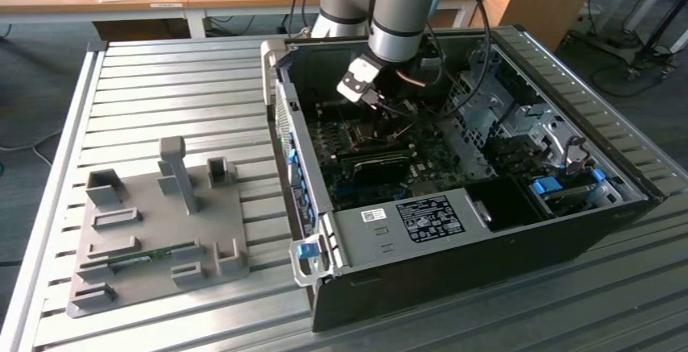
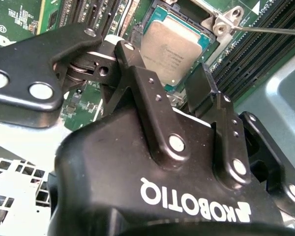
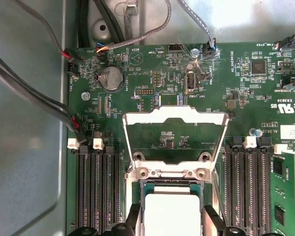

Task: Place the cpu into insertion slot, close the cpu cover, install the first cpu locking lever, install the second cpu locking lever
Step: 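Place the cpu into insertion slot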

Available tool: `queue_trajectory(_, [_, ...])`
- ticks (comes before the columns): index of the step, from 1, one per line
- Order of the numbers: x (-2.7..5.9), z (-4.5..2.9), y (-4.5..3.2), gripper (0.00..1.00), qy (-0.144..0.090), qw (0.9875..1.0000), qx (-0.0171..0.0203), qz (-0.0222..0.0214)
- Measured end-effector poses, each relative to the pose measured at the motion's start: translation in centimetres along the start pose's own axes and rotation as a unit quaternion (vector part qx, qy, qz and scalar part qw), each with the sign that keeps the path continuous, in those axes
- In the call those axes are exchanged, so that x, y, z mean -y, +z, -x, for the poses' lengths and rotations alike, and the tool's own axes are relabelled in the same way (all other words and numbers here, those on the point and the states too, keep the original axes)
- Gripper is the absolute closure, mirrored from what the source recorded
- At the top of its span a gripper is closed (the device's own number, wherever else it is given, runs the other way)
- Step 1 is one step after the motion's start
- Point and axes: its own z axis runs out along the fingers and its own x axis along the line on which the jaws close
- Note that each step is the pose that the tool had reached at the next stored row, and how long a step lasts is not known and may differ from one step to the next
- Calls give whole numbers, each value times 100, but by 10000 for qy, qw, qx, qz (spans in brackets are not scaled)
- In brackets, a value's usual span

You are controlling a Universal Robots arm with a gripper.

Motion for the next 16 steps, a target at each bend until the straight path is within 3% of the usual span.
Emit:
queue_trajectory(9, [-1,-3,-123,39,0,10000,0,0])
queue_trajectory(16, [0,-3,-125,39,0,10000,2,0])
